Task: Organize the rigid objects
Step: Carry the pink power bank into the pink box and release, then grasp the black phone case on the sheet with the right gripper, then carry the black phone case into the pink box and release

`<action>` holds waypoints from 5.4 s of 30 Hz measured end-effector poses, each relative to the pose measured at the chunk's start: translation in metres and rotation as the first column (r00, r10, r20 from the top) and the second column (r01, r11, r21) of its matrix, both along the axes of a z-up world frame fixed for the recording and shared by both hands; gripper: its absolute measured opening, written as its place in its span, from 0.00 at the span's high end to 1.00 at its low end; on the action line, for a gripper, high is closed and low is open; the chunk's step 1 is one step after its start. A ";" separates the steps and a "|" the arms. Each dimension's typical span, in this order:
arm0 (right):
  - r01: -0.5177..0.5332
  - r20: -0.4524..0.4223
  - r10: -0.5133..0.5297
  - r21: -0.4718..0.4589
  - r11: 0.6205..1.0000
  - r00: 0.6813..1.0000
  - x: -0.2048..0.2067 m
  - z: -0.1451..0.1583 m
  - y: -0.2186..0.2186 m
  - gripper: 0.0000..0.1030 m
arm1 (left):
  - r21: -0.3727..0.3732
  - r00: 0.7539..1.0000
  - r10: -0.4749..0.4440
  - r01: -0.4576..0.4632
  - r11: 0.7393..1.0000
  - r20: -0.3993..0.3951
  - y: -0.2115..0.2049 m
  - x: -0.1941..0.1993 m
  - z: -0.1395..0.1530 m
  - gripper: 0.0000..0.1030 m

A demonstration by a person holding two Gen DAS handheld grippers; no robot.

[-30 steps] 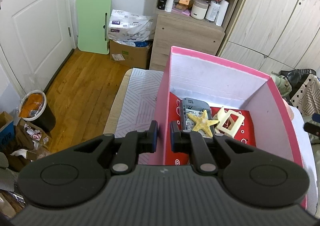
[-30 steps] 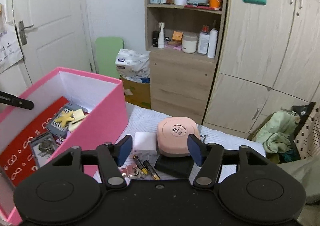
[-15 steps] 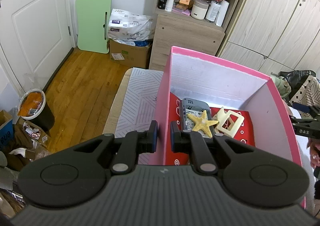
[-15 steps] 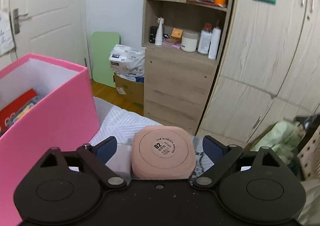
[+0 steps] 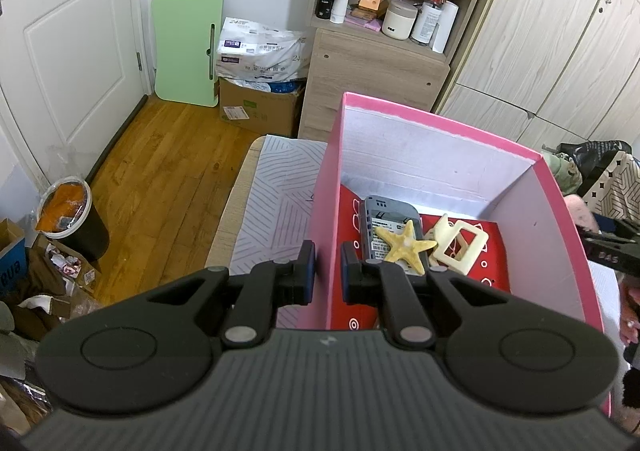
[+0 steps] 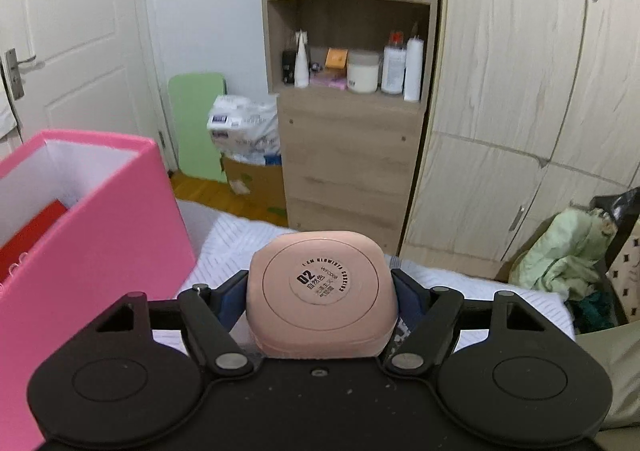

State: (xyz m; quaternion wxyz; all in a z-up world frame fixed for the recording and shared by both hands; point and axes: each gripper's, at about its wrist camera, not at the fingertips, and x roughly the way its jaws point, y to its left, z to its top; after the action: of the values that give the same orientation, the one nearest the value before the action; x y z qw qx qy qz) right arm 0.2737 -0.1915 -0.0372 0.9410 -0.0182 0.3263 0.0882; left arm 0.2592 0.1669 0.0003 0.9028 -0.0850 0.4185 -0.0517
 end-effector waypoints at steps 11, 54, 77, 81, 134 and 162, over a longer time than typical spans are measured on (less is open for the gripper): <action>-0.183 0.105 0.167 0.170 0.968 0.980 -0.052 0.086 0.040 0.24 | -0.009 1.000 0.003 -0.003 1.000 -0.001 0.003 0.002 0.000 0.90; -0.139 -0.334 0.262 0.350 0.926 0.905 0.051 0.069 0.153 0.21 | -0.026 1.000 0.003 -0.003 1.000 0.000 0.003 0.000 0.000 0.90; -0.012 0.031 0.003 0.308 0.951 1.000 -0.076 0.079 -0.005 0.20 | 0.044 1.000 -0.011 0.010 0.999 0.007 -0.006 0.000 0.003 0.90; 0.042 0.020 -0.047 0.214 0.976 0.999 -0.072 0.052 -0.012 0.20 | 0.057 1.000 -0.014 0.014 0.998 0.009 -0.009 0.000 0.003 0.90; 0.073 -0.195 -0.060 0.058 0.996 0.979 -0.013 0.039 -0.010 0.81 | 0.037 0.999 -0.017 0.016 0.999 0.027 -0.005 -0.005 0.004 0.90; 0.066 -0.251 -0.056 0.033 0.997 0.966 -0.014 -0.013 -0.042 0.35 | 0.191 0.945 -0.242 0.286 0.939 -0.221 -0.017 0.002 0.026 0.90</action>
State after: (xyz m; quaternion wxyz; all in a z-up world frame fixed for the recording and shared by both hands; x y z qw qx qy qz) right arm 0.2597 -0.2333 -0.0504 0.8948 0.0223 0.4408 0.0675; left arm 0.2610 0.1504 0.0267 0.8463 0.0680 0.5151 -0.1177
